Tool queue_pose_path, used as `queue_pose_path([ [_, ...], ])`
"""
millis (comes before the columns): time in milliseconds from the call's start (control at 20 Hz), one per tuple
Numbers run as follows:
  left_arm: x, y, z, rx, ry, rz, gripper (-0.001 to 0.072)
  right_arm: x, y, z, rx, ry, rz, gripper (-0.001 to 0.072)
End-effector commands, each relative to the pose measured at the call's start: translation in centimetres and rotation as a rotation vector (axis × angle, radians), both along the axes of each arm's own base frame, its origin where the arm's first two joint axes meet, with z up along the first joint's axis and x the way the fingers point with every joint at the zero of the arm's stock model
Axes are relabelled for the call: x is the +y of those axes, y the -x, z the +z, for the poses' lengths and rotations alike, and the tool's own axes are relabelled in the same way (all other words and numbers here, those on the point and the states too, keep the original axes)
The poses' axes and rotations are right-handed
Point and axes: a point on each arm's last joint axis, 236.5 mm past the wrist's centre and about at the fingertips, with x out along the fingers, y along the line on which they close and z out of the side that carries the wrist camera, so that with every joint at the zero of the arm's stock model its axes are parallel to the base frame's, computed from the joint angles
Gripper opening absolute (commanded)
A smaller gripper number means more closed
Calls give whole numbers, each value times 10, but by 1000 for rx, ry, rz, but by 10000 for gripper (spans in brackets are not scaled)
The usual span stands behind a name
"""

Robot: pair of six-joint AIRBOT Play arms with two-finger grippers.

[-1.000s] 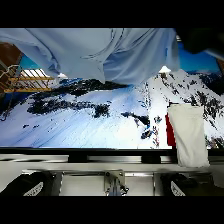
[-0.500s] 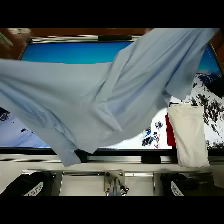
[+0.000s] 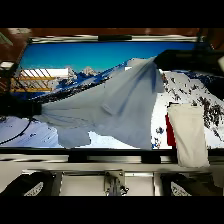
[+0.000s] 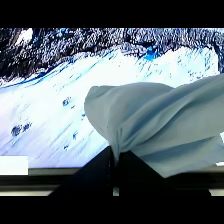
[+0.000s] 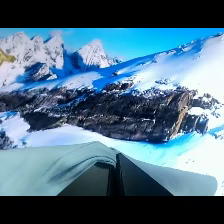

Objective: Fold the shirts.

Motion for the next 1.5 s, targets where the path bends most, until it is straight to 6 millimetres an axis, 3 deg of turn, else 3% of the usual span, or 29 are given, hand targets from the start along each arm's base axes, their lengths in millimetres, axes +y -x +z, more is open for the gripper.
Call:
queue_pose_path([
  [0, -7, -61, -32, -106, 36, 33, 38, 12, -77, -61, 0, -93, -122, 64],
  [150, 13, -118, -41, -193, 50, 93, 39, 12, -106, -111, 89, -178, -225, 65],
  [300, 31, -148, -66, -206, 76, 150, 43, 18, -108, -158, 220, -214, -258, 67],
  [350, 29, -152, -74, -189, 107, 166, 139, 21, -106, -164, 254, -237, -259, 125],
  [400, 27, -154, -78, -181, 118, 169, 416, 24, -107, -162, 261, -268, -262, 350],
  [450, 27, -157, -74, -189, 116, 163, 720, 26, -107, -153, 252, -297, -265, 507],
  [600, 46, -145, -49, -130, -12, 79, 718, 6, -100, -120, 199, -268, -254, 507],
  [650, 62, -133, -46, -71, -58, 80, 711, -7, -91, -118, 211, -219, -243, 507],
  [700, 75, -118, -51, -1, -84, 78, 638, -26, -78, -124, 259, -154, -237, 507],
  [750, 90, -99, -64, 88, -88, 108, 561, -42, -61, -136, 337, -96, -237, 507],
  [850, 97, -61, -97, 245, -19, 159, 561, -73, -13, -172, 558, 27, -207, 506],
  [950, 87, -32, -131, 330, 60, 126, 561, -96, 31, -202, 741, 105, -189, 507],
  [1050, 71, -20, -158, 332, 109, 33, 585, -108, 54, -221, 832, 118, -180, 506],
  [1200, 50, -27, -180, 272, 108, -143, 594, -107, 54, -230, 831, 110, -191, 506],
  [1300, 46, -36, -186, 231, 85, -183, 592, -102, 46, -228, 799, 98, -196, 506],
  [1450, 44, -30, -200, 280, 64, -279, 591, -104, 36, -227, 765, 86, -222, 506],
])
